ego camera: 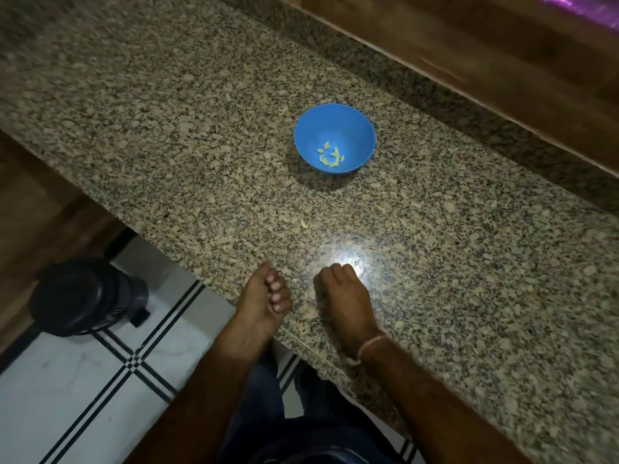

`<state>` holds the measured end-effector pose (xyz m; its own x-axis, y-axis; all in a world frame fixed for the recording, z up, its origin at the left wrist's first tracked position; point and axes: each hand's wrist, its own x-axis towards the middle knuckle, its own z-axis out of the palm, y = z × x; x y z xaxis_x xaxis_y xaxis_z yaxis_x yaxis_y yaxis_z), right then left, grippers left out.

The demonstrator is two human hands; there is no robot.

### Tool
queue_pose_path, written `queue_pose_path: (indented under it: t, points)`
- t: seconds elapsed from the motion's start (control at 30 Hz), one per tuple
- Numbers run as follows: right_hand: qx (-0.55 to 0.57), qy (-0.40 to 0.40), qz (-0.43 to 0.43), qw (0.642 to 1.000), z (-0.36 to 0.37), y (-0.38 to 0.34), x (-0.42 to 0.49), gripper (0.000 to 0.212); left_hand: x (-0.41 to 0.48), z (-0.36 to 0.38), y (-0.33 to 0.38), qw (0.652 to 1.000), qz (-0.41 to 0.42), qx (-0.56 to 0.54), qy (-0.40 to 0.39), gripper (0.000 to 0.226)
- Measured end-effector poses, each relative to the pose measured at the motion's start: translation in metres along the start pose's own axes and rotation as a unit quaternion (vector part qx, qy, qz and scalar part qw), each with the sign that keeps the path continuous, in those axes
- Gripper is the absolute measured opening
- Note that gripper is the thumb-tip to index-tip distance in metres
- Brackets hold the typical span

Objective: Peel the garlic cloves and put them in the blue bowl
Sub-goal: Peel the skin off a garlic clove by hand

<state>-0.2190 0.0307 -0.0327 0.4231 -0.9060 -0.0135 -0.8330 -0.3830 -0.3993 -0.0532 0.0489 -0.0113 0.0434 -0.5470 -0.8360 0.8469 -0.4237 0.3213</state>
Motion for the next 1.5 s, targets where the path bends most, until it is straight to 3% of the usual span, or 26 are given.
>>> queue_pose_path:
  t: [0.07, 0.1, 0.17, 0.23, 0.3, 0.37, 0.43, 0.63, 0.83, 1.0, 1.13, 1.33, 1.5]
  points:
    - [0.162, -0.026, 0.123, 0.979, -0.003, -0.012, -0.003, 0.02, -0.001, -0.003, 0.0, 1.0, -0.008, -0.004, -0.012, 0.054]
    - [0.272, -0.039, 0.179, 0.945, -0.005, -0.018, 0.001, 0.018, -0.001, -0.006, 0.001, 1.0, -0.012, -0.007, -0.018, 0.055]
    - [0.434, -0.058, 0.253, 0.863, -0.012, -0.033, 0.014, 0.025, -0.004, -0.01, 0.005, 0.999, -0.016, -0.011, -0.026, 0.058]
    - [0.565, -0.076, 0.321, 0.756, -0.012, -0.049, 0.024, 0.03, -0.008, -0.015, 0.013, 0.999, -0.011, -0.012, -0.033, 0.06]
    - [0.665, -0.103, 0.348, 0.653, -0.01, -0.069, 0.031, 0.032, -0.014, -0.022, 0.024, 0.999, -0.003, -0.022, -0.038, 0.061]
    - [0.713, -0.121, 0.344, 0.599, -0.005, -0.088, 0.035, 0.037, -0.021, -0.034, 0.037, 0.998, 0.004, -0.037, -0.044, 0.062]
    - [0.731, -0.133, 0.335, 0.579, 0.003, -0.105, 0.04, 0.043, -0.027, -0.05, 0.052, 0.997, 0.005, -0.058, -0.052, 0.063]
    - [0.707, -0.177, 0.325, 0.602, 0.043, -0.196, 0.059, 0.045, -0.055, -0.117, 0.113, 0.993, 0.039, -0.101, -0.052, 0.063]
    - [0.695, -0.214, 0.304, 0.615, 0.1, -0.346, 0.071, 0.041, -0.088, -0.253, 0.2, 0.987, 0.085, -0.137, -0.029, 0.065]
    - [0.682, -0.26, 0.337, 0.594, 0.147, -0.454, 0.074, 0.035, -0.115, -0.37, 0.266, 0.97, 0.121, -0.212, 0.006, 0.053]
    - [0.683, -0.281, 0.348, 0.578, 0.178, -0.506, 0.09, 0.036, -0.127, -0.44, 0.296, 0.953, 0.135, -0.269, 0.027, 0.055]
    - [0.667, -0.336, 0.314, 0.587, 0.228, -0.567, 0.116, 0.064, -0.131, -0.509, 0.331, 0.939, 0.153, -0.296, 0.09, 0.059]
    - [0.626, -0.365, 0.366, 0.584, 0.279, -0.6, 0.142, 0.03, -0.113, -0.541, 0.36, 0.928, 0.146, -0.317, 0.128, 0.065]
